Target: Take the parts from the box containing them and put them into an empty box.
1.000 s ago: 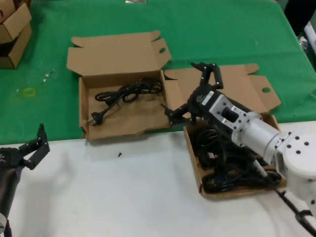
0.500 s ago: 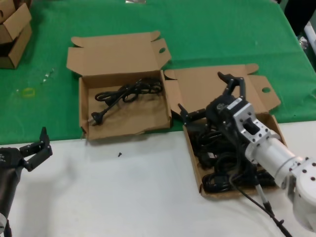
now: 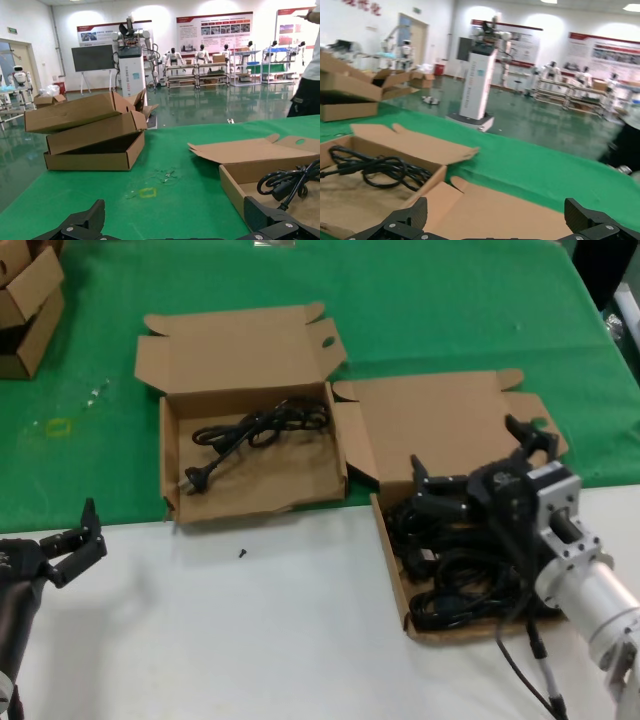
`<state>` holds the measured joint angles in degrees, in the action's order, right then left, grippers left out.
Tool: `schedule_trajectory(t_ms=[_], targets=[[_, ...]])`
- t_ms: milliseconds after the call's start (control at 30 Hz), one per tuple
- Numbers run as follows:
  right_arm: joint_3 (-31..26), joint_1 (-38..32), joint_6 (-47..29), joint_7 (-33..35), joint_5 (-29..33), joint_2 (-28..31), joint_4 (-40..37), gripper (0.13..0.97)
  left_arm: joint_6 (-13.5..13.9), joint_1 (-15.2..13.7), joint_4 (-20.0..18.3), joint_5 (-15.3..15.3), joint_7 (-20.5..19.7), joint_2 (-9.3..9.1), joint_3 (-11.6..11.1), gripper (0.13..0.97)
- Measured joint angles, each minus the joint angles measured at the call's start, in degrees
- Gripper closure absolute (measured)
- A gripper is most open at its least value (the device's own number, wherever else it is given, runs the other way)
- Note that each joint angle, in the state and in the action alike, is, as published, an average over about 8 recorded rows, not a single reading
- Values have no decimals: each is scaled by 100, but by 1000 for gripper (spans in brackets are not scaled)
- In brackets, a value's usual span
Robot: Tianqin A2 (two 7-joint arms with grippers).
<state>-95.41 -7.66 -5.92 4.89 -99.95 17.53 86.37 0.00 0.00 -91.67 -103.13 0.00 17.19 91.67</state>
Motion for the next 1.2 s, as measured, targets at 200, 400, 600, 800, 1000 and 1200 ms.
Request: schedule_trajectory(t_ms=[200, 400, 600, 800, 1000, 1200], targets=[[190, 389, 299, -247, -161, -17, 268, 129, 0, 0, 0, 0, 0, 0, 0, 132], [286, 586, 453, -375, -243, -26, 405, 129, 0, 0, 0, 0, 0, 0, 0, 132], [292, 598, 462, -383, -249, -26, 414, 129, 0, 0, 0, 0, 0, 0, 0, 132], [292, 599, 463, -383, -249, -26, 414, 129, 0, 0, 0, 0, 0, 0, 0, 132], [292, 599, 463, -383, -249, -26, 414, 129, 0, 0, 0, 0, 0, 0, 0, 132], [292, 599, 463, -383, -249, -26, 414, 129, 0, 0, 0, 0, 0, 0, 0, 132]])
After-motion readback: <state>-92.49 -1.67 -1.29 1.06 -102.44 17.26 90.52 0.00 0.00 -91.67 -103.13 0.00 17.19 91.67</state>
